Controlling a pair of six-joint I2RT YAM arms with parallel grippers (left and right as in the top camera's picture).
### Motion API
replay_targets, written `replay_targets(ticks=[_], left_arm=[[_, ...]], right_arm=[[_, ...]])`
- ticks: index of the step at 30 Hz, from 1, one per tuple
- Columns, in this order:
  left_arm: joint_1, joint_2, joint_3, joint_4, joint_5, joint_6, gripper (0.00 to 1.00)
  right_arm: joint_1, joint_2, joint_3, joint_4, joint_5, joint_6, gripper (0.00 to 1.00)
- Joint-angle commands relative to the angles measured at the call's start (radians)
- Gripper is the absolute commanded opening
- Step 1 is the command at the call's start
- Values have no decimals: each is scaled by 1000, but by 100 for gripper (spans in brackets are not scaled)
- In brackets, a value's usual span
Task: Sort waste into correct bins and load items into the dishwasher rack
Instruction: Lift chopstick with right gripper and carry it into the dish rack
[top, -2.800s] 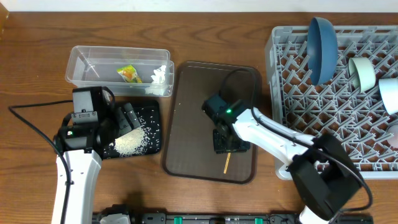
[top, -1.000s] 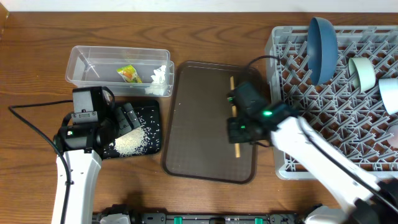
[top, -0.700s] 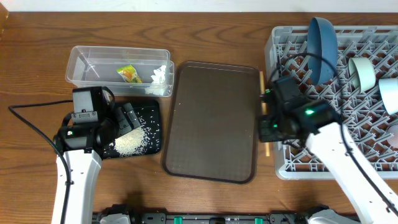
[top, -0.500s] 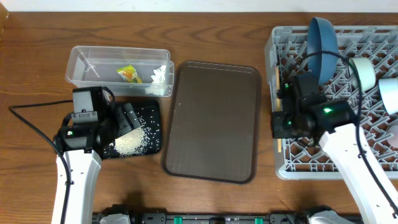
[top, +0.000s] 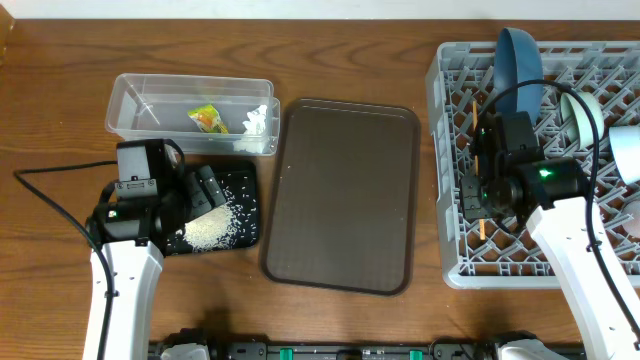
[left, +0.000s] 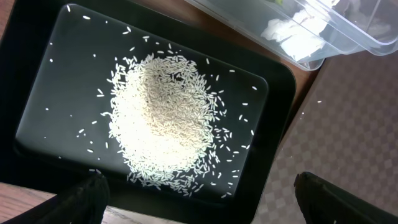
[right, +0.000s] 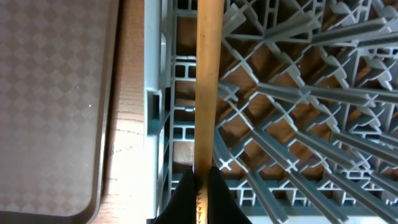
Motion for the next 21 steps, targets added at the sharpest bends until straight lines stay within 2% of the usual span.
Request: replay_targets(ticks=[1, 8, 21], left_arm=[[3, 2, 9, -3, -12, -1, 98], [3, 2, 9, -3, -12, -1, 98], [3, 2, 9, -3, -12, -1, 98]], right_arm=[[-3, -12, -24, 11, 23, -24, 2], [-3, -7, -106, 80, -18, -13, 3], [-3, -6, -207, 183, -36, 6, 12]])
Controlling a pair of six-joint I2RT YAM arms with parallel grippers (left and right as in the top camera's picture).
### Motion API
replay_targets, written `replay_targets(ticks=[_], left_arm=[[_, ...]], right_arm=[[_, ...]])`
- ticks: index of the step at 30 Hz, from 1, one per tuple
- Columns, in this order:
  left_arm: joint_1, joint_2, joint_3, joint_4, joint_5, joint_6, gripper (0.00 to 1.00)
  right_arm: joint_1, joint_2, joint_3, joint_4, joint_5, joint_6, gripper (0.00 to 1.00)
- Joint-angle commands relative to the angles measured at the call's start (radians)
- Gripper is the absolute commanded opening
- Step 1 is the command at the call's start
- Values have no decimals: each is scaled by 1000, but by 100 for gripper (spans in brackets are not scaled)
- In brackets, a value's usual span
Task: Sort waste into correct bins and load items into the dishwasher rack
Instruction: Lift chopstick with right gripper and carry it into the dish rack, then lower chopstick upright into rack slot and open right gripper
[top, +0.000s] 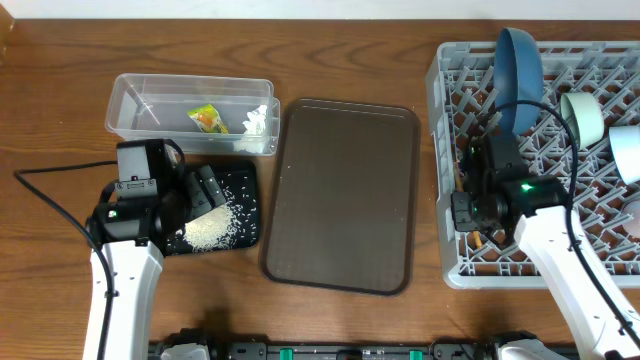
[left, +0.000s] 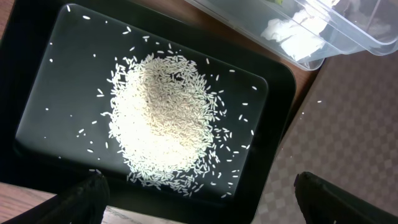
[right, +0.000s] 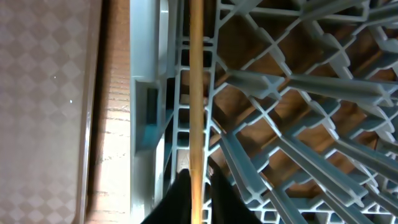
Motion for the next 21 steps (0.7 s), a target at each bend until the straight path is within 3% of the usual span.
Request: replay_targets(ticks=[1, 21], left_arm=[[3, 2, 9, -3, -12, -1, 98], [3, 2, 9, -3, -12, -1, 98]], right_arm=[[-3, -6, -10, 8, -5, 8, 13], [-3, -6, -10, 10, -4, 8, 20]])
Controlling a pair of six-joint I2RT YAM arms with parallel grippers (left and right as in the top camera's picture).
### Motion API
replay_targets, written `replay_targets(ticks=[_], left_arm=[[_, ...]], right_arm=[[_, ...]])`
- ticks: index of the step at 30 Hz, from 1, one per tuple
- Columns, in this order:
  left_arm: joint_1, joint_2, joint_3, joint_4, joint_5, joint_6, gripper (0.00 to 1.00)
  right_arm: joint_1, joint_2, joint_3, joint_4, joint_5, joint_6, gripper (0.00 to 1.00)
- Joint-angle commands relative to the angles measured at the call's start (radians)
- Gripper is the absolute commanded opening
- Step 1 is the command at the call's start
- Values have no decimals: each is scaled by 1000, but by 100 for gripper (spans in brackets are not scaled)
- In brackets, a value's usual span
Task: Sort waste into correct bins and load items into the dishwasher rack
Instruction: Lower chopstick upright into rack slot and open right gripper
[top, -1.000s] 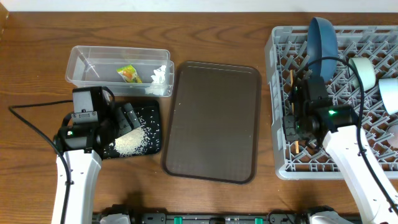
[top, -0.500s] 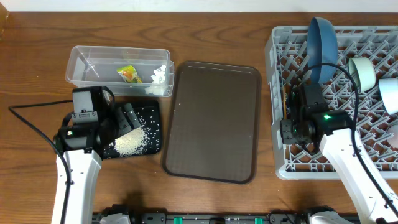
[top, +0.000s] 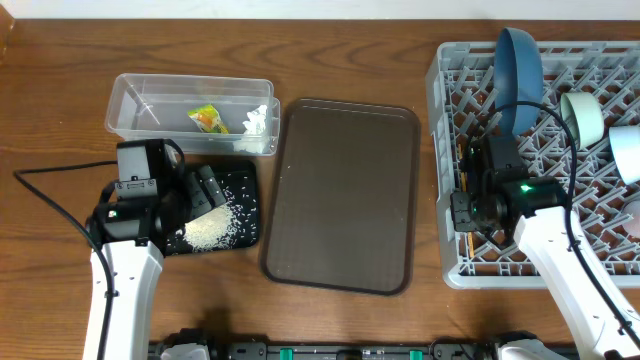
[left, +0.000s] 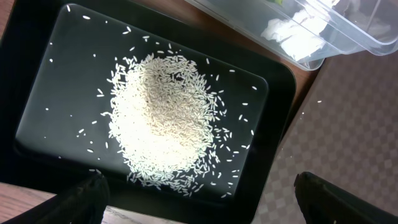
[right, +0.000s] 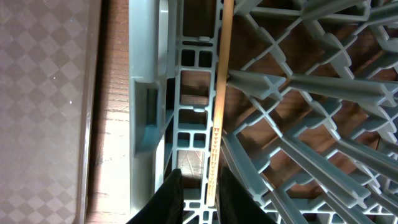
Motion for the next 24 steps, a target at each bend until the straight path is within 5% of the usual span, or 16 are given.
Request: replay_targets(ticks=[1, 18, 24], left_arm=[[3, 2, 9, -3, -11, -1, 98], [3, 2, 9, -3, -12, -2, 98], [3, 2, 9, -3, -12, -1, 98]], right_arm=[[-3, -6, -6, 5, -4, 5, 21], [-3, -6, -6, 3, -4, 5, 42], [-3, -6, -5, 8, -3, 5, 42]])
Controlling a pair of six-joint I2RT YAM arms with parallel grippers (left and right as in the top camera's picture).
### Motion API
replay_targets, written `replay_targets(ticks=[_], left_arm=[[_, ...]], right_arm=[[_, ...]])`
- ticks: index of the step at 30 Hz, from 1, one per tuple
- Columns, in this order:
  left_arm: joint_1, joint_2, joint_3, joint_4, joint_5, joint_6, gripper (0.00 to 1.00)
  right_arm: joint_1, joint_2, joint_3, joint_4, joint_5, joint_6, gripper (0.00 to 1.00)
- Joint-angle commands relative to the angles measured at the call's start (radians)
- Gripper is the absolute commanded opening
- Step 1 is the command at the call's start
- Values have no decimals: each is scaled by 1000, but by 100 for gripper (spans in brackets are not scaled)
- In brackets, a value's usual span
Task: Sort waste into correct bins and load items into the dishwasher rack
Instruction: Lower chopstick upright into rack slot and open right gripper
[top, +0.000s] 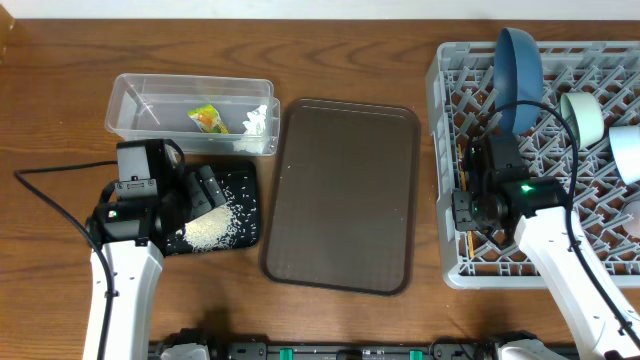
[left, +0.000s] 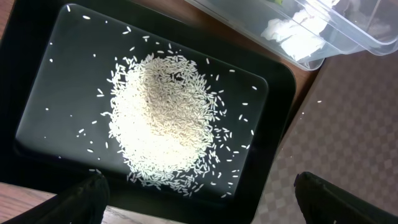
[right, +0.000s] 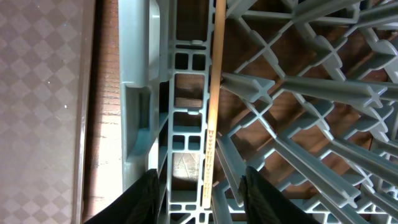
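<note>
A tan wooden chopstick (right: 213, 106) lies flat in the grey dishwasher rack (top: 450, 190), along its left wall. My right gripper (right: 200, 202) is open just above the stick's near end, one finger on each side, apart from it. My left gripper (left: 200, 202) is open over the black tray (left: 37, 81) that carries a heap of white rice (left: 163, 121). The clear waste bin (top: 130, 95) behind it holds a yellow-green wrapper (top: 207, 119) and crumpled white paper (top: 259, 120).
A large brown serving tray (top: 345, 190) lies between the bins and the rack. In the rack stand a blue bowl (top: 518, 62) and pale cups (top: 585, 112) at the back right.
My right gripper's fingers have spread wider around the chopstick's near end. The stick lies in the same place in the rack. The left arm has not moved.
My right gripper was shut on the chopstick above the rack's left side. Then it held the stick lower, along the rack's left wall. Then the fingers had parted and the stick lay in the rack, where it lies now with the fingers wide. The left arm stayed still.
</note>
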Motion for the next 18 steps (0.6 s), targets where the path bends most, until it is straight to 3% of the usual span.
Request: replay_targets(ticks=[1, 10, 18], left_arm=[[3, 2, 9, -3, -12, -1, 98], [3, 2, 9, -3, -12, -2, 98], [3, 2, 9, -3, -12, -2, 98]], right_arm=[[-2, -5, -5, 3, -14, 0, 43], [-3, -8, 39, 2, -14, 1, 41], [-5, -34, 209, -7, -13, 1, 43]])
